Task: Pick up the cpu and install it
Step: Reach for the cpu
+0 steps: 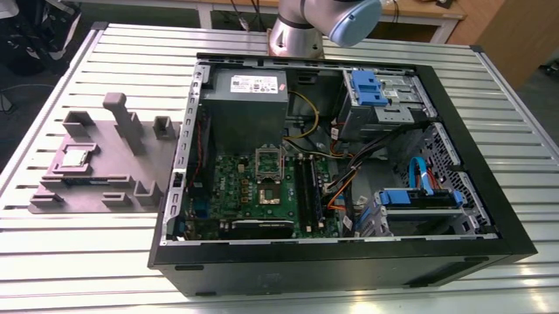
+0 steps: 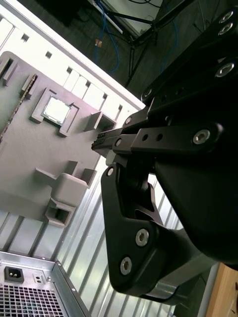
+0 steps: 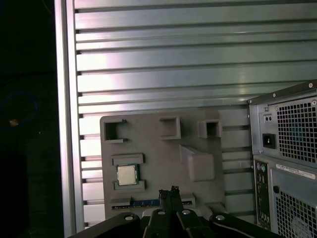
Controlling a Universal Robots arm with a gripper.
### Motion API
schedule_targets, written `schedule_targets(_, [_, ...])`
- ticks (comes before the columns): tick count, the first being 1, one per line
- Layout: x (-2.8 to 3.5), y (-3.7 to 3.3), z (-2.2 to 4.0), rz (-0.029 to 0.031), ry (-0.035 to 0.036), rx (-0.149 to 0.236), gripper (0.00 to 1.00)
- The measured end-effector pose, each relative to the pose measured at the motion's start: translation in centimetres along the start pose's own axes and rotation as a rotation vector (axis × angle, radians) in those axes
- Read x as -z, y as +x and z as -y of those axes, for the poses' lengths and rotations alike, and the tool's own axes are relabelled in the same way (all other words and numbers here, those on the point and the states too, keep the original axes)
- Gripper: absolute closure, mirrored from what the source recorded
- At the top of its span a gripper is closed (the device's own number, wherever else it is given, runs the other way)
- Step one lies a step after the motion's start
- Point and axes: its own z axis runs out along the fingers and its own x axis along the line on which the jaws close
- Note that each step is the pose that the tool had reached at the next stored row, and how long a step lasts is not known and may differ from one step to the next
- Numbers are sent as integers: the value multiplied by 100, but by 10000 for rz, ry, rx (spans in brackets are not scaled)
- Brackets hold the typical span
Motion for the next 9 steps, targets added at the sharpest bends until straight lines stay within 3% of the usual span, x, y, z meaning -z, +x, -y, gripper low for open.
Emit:
schedule_targets(5, [1, 15, 1, -2, 1, -1, 89])
schedule_targets(9, [2, 74, 6, -1, 1, 0, 89])
